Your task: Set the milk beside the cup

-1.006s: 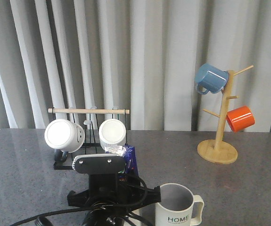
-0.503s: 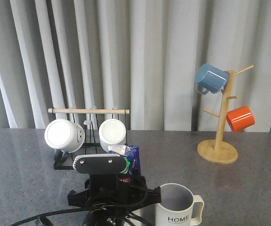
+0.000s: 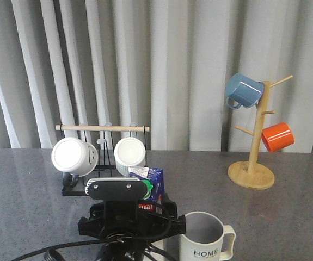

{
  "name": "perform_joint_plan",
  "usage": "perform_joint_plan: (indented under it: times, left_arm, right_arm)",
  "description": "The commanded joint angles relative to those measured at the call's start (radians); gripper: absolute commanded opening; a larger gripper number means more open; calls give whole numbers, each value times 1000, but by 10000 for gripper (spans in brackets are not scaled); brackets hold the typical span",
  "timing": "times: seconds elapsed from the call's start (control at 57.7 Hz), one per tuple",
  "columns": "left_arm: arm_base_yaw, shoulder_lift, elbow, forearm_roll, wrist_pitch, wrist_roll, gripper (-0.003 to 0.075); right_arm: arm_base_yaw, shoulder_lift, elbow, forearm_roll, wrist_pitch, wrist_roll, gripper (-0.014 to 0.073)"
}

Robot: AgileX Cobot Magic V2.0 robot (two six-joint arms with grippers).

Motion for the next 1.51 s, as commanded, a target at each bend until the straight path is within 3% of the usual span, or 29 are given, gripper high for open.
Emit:
perform_joint_plan:
  times: [0.0, 0.295, 0.693, 0.936, 1.006, 1.058, 1.092, 1.162, 1.491]
  left_arm:
    - [-3, -45, -28, 54, -39, -5, 625]
    - [-3, -93, -28, 151, -38, -5, 510]
    - [-3, -269, -28, 153, -65, 13, 494]
    - [-3, -457, -28, -54, -120, 386, 465]
    - [-3, -499, -28, -99, -127, 469, 413]
    - [-3, -526, -28, -131, -128, 498, 322]
    - [-3, -545, -28, -156, -126, 500, 238]
    - [-3, -579, -28, -214, -126, 500, -9]
    - [-3, -600, -28, -215, -133, 502, -8]
  right_arm:
    - [-5, 2, -31, -5, -67, -4, -8]
    - [-5, 2, -31, -5, -67, -4, -8]
    - [-5, 2, -31, -5, -66, -4, -8]
    - [-5, 2, -31, -5, -66, -4, -8]
    - [-5, 2, -31, -5, -66, -4, -8]
    - [-5, 2, -31, -5, -66, -4, -8]
    - [-5, 2, -31, -5, -66, -4, -8]
    - [-5, 2, -31, -5, -66, -4, -8]
    - [-5, 2, -31, -5, -70, -4, -8]
